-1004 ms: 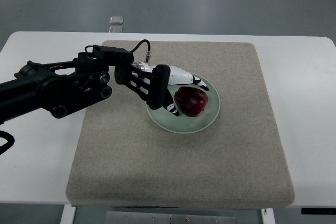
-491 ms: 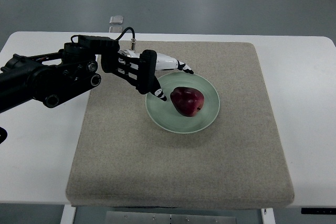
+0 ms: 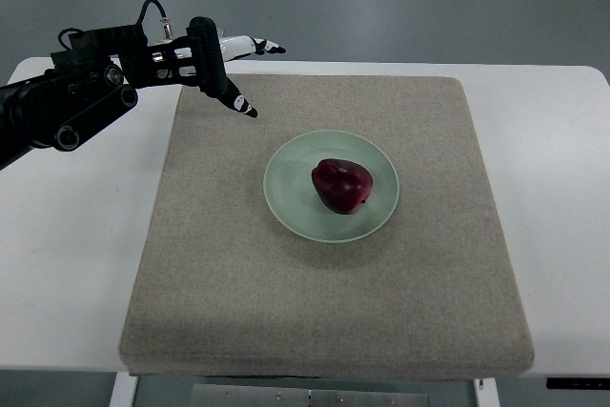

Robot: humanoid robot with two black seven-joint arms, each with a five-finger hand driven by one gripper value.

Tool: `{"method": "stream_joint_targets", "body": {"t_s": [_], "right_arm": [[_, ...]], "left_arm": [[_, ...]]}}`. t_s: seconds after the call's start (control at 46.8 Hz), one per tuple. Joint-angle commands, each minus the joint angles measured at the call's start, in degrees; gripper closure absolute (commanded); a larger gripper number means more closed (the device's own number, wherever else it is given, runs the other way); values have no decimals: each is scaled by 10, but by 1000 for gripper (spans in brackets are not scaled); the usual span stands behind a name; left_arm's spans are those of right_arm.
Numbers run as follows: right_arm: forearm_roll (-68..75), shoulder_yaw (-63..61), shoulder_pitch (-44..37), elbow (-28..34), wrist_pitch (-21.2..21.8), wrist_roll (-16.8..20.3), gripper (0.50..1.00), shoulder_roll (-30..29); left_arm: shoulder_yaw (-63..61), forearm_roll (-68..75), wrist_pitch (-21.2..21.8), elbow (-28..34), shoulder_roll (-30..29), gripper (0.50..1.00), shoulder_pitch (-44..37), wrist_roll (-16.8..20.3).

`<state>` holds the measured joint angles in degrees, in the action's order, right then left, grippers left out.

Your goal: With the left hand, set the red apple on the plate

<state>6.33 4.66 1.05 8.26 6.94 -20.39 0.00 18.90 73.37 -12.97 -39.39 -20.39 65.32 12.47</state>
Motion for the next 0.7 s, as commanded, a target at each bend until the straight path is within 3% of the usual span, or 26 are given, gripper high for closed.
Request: {"method": "stream_joint_targets", "body": {"t_s": [0.0,0.235,0.449,0.683], "right_arm": [[0,0,0,0,0,0,536,0],[0,0,0,0,0,0,536,0],[0,0,0,0,0,0,538,0],[0,0,0,0,0,0,536,0]], "left_arm": [[2,-66,6,20,1,504,0,-1],[2,-276,99,48,4,504,0,-1],[10,-525,119,113,26,504,11,-3],[22,-665,121,245,89,504,14,-5]]}}
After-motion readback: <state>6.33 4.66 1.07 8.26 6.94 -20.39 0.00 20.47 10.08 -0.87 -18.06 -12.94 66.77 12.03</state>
